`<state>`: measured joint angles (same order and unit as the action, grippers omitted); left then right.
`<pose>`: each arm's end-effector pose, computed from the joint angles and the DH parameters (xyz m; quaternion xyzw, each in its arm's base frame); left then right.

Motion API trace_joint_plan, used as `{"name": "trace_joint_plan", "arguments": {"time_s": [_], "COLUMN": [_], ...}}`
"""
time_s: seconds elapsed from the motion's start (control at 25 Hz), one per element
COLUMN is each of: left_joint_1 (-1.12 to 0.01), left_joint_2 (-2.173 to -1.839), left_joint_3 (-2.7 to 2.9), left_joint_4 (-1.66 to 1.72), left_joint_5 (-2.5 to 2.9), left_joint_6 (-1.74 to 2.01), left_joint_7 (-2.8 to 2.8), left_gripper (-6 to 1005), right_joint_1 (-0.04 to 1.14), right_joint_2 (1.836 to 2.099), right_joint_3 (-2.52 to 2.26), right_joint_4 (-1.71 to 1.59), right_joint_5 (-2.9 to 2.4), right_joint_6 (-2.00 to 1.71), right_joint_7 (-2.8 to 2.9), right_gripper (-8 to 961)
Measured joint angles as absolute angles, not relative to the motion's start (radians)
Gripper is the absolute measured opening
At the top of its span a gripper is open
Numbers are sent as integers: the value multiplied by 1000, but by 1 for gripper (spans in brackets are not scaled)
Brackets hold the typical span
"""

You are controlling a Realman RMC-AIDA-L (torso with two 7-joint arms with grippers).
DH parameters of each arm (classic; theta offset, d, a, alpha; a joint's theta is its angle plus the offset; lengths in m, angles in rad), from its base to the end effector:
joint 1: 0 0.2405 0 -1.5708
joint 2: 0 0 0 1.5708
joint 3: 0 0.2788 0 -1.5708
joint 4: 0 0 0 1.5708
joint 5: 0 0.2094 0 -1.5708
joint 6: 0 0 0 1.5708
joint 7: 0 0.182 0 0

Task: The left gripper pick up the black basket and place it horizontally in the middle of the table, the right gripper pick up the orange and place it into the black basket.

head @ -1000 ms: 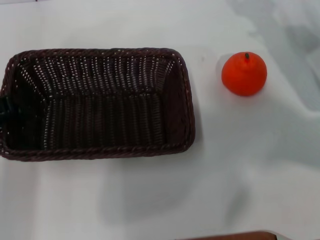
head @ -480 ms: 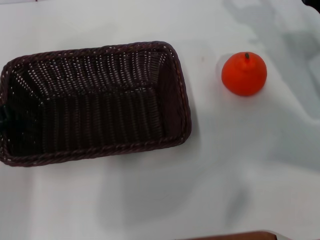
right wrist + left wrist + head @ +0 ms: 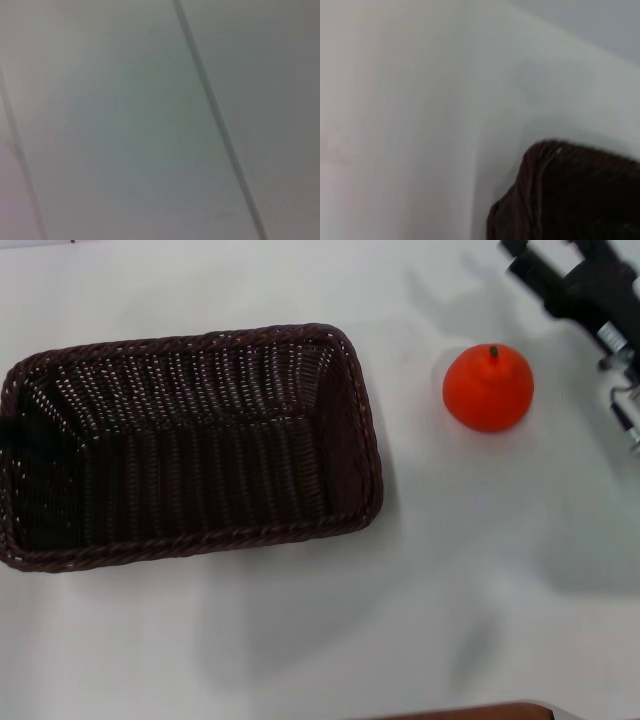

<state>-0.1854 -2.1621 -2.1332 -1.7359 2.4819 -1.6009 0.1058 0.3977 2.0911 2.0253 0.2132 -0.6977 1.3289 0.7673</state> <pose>-0.2838 0.3072 0.0459 -0.6787 -0.6715 -0.0604 0.2913 0.3046 0.3631 -0.0245 -0.2710 -0.7353 -0.4354 0.4432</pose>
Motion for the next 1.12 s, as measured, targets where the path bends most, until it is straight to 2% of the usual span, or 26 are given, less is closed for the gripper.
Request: {"name": "trace_joint_plan", "arguments": {"time_s": [0.24, 0.44, 0.64, 1.12], "left_joint_1": [-195, -211, -228, -212], "left_joint_2": [-2160, -2158, -2158, -2163], "left_joint_3": [-2296, -2435, -2494, -2505], "left_joint_4": [-1738, -1716, -1624, -1572], "left_joint_5": [2376, 2271, 2169, 2064], "left_joint_6": [-1631, -1633, -1635, -1639], "left_joint_7": [226, 357, 458, 532], "left_gripper": [704, 812, 803, 799], "right_joint_1": [350, 291, 288, 373], "right_joint_2": [2095, 2097, 2096, 2092], "right_joint_3": [1911, 1890, 1886, 1843], "right_joint_4": [210, 205, 171, 118], "right_joint_5": [-698, -697, -692, -696], "right_joint_6": [1329, 1333, 1280, 1210], "right_joint_7": [767, 768, 755, 771], "right_gripper": [927, 927, 926, 893]}}
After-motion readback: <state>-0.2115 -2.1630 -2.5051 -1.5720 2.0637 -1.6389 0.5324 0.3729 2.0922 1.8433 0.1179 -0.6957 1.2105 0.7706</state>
